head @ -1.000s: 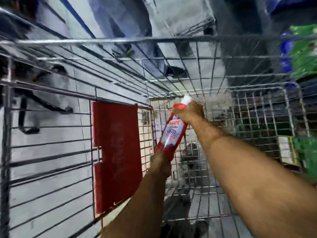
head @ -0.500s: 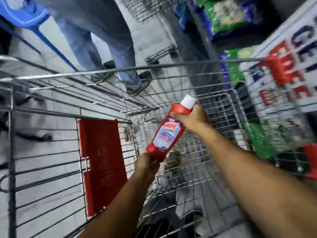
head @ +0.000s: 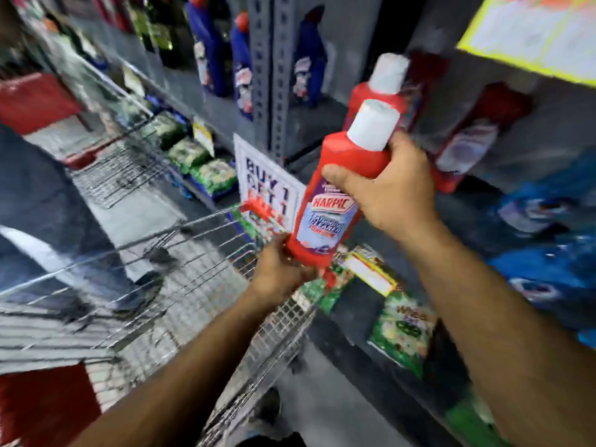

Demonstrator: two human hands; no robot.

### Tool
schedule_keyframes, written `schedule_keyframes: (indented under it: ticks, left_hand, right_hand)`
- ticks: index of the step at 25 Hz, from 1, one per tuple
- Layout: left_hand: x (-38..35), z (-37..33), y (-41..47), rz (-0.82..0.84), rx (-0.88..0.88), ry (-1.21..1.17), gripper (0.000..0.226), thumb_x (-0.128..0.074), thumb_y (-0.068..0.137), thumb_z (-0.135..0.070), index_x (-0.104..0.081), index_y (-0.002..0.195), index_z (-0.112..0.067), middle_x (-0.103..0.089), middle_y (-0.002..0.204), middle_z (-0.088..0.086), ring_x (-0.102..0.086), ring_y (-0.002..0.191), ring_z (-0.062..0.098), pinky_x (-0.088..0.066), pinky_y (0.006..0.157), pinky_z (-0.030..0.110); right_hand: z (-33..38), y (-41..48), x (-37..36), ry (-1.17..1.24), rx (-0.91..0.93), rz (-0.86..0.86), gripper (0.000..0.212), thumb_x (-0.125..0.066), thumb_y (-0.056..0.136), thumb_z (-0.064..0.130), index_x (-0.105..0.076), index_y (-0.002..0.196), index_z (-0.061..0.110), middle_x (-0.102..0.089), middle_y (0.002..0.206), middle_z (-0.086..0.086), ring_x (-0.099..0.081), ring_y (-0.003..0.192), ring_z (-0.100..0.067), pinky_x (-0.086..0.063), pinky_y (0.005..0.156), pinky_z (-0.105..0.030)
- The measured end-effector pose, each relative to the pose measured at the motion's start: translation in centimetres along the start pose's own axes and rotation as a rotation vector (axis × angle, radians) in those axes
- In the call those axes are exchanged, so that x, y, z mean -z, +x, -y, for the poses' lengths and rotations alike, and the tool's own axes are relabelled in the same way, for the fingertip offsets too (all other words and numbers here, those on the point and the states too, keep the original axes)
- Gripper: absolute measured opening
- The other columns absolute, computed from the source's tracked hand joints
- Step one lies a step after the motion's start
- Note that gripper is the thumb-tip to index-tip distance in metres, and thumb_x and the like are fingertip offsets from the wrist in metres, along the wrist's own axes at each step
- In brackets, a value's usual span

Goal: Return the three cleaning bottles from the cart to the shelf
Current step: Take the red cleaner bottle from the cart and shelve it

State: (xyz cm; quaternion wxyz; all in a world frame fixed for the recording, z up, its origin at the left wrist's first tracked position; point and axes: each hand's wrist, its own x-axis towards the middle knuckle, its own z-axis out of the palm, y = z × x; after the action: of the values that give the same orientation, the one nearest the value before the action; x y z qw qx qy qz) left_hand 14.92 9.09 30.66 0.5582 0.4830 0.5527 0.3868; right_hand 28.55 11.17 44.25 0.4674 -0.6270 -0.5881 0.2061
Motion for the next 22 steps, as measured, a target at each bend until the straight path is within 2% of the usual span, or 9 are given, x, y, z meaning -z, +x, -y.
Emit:
schedule_keyframes:
  ticks: [2,4,5,9,13,16,18,20,22]
  left_hand:
    - [-3.9,-1.4,2.6,0.01,-0.119,0.277,0.059,-0.084,0.047,-0.037,-0.065,0.098,-0.015,-0.073,0.08,0.0,-0.068,0.073,0.015,-0.058,0.067,0.025]
    - [-7.0,-1.8,4.5,-0.039,-0.209,0.597,0.08,-0.065,0.036,-0.079,-0.064,0.097,-0.025,-0.073,0.088,0.003,-0.068,0.085,0.024,-0.058,0.074,0.038]
    - [-8.5,-1.9,5.0,-0.073,-0.251,0.728,0.087,-0.056,0.037,-0.087,-0.064,0.1,-0.027,-0.07,0.092,0.006,-0.065,0.09,0.029,-0.056,0.077,0.04]
    - [-11.8,-3.1,5.8,-0.08,-0.311,0.92,0.077,-0.062,0.053,-0.077,-0.062,0.11,-0.025,-0.058,0.107,0.01,-0.051,0.105,0.035,-0.045,0.085,0.043]
    - [-12.5,-2.7,6.9,-0.059,-0.296,0.891,0.075,-0.063,0.058,-0.073,-0.057,0.113,-0.022,-0.056,0.111,0.009,-0.047,0.108,0.033,-0.042,0.089,0.043]
    - [-12.6,-2.2,6.3,-0.068,-0.315,0.772,0.086,-0.068,0.056,-0.065,-0.048,0.126,-0.02,-0.055,0.12,0.008,-0.049,0.113,0.032,-0.043,0.095,0.043]
    - [-12.1,-1.7,5.8,-0.042,-0.403,0.654,0.087,-0.07,0.057,-0.052,-0.043,0.133,-0.017,-0.056,0.127,0.005,-0.052,0.116,0.027,-0.044,0.099,0.041]
    - [-11.8,-1.6,5.6,0.014,-0.488,0.53,0.068,-0.07,0.062,-0.034,-0.05,0.126,-0.022,-0.065,0.12,0.002,-0.06,0.109,0.024,-0.049,0.091,0.036]
    - [-11.8,-2.3,5.5,0.056,-0.503,0.484,0.053,-0.068,0.067,-0.019,-0.056,0.118,-0.028,-0.072,0.107,0.0,-0.064,0.099,0.023,-0.049,0.078,0.027]
  right_hand:
    - [-0.5,1.2,3.9,-0.078,-0.008,-0.094,0.057,-0.085,0.06,0.036,-0.06,0.109,0.02,-0.066,0.097,0.006,-0.065,0.086,-0.014,-0.052,0.078,-0.028]
    - [-1.6,2.2,6.0,-0.12,-0.033,-0.139,0.057,-0.084,0.059,0.037,-0.06,0.109,0.02,-0.069,0.103,0.001,-0.067,0.093,-0.02,-0.054,0.084,-0.038]
    - [-2.2,2.6,6.9,-0.128,-0.042,-0.151,0.057,-0.084,0.059,0.037,-0.06,0.108,0.02,-0.069,0.103,0.001,-0.067,0.092,-0.02,-0.055,0.084,-0.039]
    - [-4.5,3.6,8.4,-0.137,-0.076,-0.165,0.054,-0.083,0.064,0.031,-0.061,0.111,0.019,-0.068,0.103,0.0,-0.066,0.092,-0.017,-0.054,0.084,-0.035]
    - [-6.0,3.9,8.5,-0.119,-0.117,-0.164,0.061,-0.081,0.067,0.036,-0.055,0.119,0.021,-0.065,0.113,0.001,-0.065,0.103,-0.018,-0.055,0.089,-0.038]
    - [-7.9,2.4,8.2,0.01,-0.13,-0.178,0.092,-0.081,0.06,0.043,-0.035,0.138,0.027,-0.057,0.132,0.001,-0.061,0.114,-0.014,-0.054,0.094,-0.038]
    - [-10.5,0.2,7.4,0.152,-0.151,-0.146,0.107,-0.082,0.059,0.04,-0.018,0.145,0.035,-0.053,0.138,0.007,-0.059,0.118,-0.008,-0.05,0.097,-0.034]
    - [-13.4,-1.7,6.2,0.17,-0.216,-0.052,0.104,-0.078,0.064,0.037,-0.014,0.145,0.038,-0.055,0.133,0.014,-0.059,0.118,-0.005,-0.048,0.101,-0.035]
    - [-15.8,-2.9,5.0,0.048,-0.301,0.038,0.086,-0.071,0.071,0.027,-0.021,0.141,0.034,-0.06,0.131,0.008,-0.059,0.12,-0.012,-0.048,0.102,-0.04]
